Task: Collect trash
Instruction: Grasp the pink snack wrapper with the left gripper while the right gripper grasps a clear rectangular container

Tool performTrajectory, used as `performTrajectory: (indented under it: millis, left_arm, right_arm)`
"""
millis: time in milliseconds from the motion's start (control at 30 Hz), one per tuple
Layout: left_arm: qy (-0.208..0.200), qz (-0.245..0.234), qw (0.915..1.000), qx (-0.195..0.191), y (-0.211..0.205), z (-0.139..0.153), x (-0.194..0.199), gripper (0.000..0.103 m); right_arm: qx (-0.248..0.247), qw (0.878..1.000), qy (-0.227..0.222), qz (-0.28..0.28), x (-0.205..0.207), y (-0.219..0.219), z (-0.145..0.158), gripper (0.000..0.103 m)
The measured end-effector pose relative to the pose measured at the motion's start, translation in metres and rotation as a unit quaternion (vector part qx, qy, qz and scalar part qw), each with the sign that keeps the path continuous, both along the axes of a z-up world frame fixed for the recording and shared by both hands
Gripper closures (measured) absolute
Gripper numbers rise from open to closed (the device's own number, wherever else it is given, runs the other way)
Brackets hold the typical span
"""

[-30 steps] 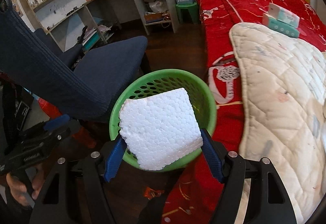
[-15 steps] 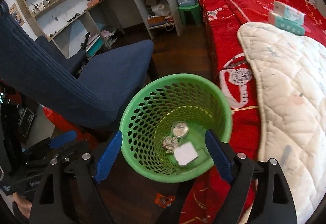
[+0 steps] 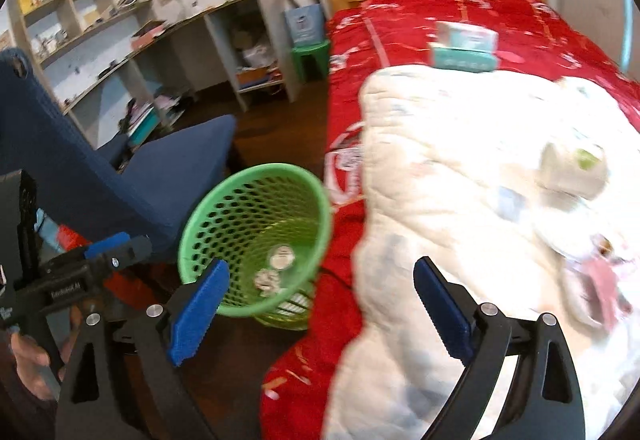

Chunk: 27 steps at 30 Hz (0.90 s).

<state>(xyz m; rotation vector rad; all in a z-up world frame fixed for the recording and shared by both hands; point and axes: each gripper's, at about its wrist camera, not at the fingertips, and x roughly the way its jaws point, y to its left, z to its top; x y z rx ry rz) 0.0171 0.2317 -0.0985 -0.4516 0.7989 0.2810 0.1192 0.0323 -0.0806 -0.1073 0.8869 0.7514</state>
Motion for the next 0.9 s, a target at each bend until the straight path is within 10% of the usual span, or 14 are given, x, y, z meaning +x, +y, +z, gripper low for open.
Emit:
performTrajectory:
  millis: [433, 900]
  left_arm:
    - [0.005, -0.06, 0.9982, 0.007, -0.052, 0.007, 0.037, 0.028]
    - [0.004, -0.109, 0.994, 0.004, -0.085, 0.003, 0.067, 0.028]
  right_arm:
    - [-0.074, 0.989, -0.029, -0.123, 0.023, -0.159, -0.006, 0.01]
    - [-0.001, 0.956, 0.096, -0.278, 0.051, -0.251, -0.03, 0.01]
